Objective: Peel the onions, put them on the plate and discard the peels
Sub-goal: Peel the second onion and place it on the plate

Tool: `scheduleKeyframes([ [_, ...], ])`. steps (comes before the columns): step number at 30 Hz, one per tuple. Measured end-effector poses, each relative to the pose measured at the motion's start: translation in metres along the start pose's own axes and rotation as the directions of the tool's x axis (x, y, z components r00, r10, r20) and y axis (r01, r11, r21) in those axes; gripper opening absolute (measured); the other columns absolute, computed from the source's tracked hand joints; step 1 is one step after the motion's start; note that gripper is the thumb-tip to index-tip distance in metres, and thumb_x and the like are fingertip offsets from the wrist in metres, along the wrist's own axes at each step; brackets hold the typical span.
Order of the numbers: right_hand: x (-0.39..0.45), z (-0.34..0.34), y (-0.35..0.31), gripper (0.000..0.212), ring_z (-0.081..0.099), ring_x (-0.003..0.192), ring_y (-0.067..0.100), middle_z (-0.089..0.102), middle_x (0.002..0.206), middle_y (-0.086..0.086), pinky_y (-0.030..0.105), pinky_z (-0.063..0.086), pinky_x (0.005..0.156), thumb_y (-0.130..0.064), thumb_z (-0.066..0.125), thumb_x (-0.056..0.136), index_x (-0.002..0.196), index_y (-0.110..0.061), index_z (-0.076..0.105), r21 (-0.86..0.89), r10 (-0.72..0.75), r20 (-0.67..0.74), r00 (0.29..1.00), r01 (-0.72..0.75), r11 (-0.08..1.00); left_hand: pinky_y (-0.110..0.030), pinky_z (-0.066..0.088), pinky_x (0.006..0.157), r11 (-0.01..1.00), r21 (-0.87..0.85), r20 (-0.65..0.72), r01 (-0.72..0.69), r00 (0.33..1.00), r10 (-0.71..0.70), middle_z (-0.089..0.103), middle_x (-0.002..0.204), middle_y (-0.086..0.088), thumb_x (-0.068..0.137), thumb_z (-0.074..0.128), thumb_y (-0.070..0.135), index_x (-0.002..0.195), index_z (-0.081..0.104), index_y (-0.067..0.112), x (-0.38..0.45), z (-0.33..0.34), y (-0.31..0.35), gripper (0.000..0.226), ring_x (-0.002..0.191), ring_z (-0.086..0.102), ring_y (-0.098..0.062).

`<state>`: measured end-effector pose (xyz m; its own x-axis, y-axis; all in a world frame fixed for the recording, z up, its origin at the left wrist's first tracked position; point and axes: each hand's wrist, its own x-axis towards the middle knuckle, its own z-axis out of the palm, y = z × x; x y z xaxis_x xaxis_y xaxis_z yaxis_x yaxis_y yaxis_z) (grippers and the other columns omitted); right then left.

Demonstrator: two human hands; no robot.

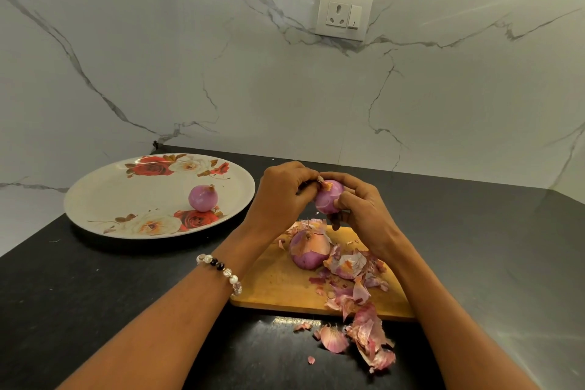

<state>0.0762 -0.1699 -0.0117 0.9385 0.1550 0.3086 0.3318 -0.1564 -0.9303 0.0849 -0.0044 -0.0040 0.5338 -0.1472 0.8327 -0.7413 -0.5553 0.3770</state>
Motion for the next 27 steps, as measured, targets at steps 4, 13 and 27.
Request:
scheduleKeyframes([
  [4,0.001,0.001,0.0,0.051,0.066,0.078,0.018,0.064,0.107,0.009,0.032,0.057,0.063,-0.018,0.051,0.074,0.123,-0.015,0.063,-0.033,-0.015,0.01,1.0,0.015,0.999,-0.005,0.041,0.067,0.998,0.06,-0.015,-0.007,1.0,0.008,0.072,0.084,-0.01,0.08,0.074,0.011,0.094,0.073,0.002,-0.001,0.002,0.0,0.016,0.073,0.056,-0.006],
  [13,-0.003,0.006,-0.004,0.042,0.068,0.085,0.016,0.061,0.117,0.01,0.027,0.059,0.065,0.01,0.05,0.092,0.125,-0.012,0.06,-0.018,-0.086,-0.01,0.996,0.086,0.996,-0.004,0.042,0.062,0.956,-0.047,-0.115,0.29,0.949,-0.294,0.06,0.079,0.007,0.083,0.072,0.023,0.089,0.069,0.01,-0.005,0.009,0.012,0.014,0.067,0.054,-0.004],
  [27,0.0,0.004,-0.005,0.044,0.067,0.102,0.025,0.059,0.124,0.011,0.032,0.061,0.079,0.011,0.056,0.089,0.125,-0.014,0.06,0.069,-0.115,-0.036,0.993,0.117,0.991,-0.023,0.058,0.068,0.506,-0.612,0.135,0.608,0.71,-0.691,0.069,0.091,-0.007,0.088,0.066,0.01,0.086,0.068,0.015,-0.002,0.009,0.014,0.005,0.087,0.068,-0.021],
])
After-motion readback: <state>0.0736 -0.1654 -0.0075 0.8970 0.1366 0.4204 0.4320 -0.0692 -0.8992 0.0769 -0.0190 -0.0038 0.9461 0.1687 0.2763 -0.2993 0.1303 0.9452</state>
